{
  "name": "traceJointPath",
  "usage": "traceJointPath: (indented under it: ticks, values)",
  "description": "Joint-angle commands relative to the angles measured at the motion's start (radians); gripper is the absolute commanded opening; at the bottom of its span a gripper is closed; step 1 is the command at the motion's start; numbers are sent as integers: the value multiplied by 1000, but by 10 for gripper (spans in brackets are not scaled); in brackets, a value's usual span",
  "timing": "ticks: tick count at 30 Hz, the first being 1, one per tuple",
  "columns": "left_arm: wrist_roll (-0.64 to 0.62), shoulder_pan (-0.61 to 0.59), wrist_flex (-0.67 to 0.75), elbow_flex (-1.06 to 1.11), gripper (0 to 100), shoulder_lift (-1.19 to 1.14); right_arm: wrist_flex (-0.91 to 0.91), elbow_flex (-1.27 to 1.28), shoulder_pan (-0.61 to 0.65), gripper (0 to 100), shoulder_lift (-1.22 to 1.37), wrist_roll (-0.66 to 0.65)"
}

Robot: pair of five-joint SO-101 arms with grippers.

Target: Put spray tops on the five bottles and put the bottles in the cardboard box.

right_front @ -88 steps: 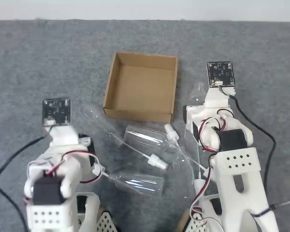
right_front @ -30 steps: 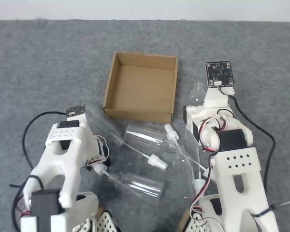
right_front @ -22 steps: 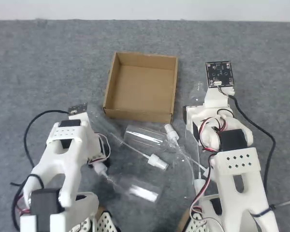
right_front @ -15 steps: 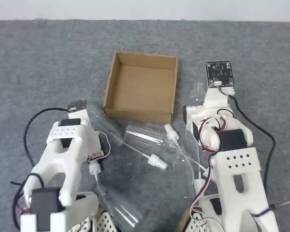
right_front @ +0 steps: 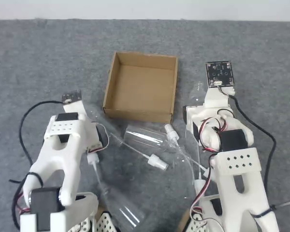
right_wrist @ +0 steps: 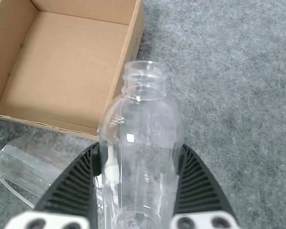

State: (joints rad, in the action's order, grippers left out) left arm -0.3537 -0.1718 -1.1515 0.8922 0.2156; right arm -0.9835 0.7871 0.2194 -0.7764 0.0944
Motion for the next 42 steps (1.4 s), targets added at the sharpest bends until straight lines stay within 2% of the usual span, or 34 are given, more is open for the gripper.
traceJointPath:
  ticks: [1,6,14,26,32,42]
  values:
    - [-37,-3,23,-73,11,8,19,-9,-7,7,-42,-15]
    - [-41,-8,17,-113,11,9,19,-9,-7,7,-42,-15]
    - [-41,-9,-172,-280,11,9,39,8,-5,9,-42,-15]
    - [-41,-9,-276,-479,10,9,38,8,-5,8,-42,-15]
    - [-41,-9,-281,-547,10,32,47,23,-5,9,-42,-15]
    - [-41,-2,-255,-549,10,308,47,28,-2,9,-45,-15]
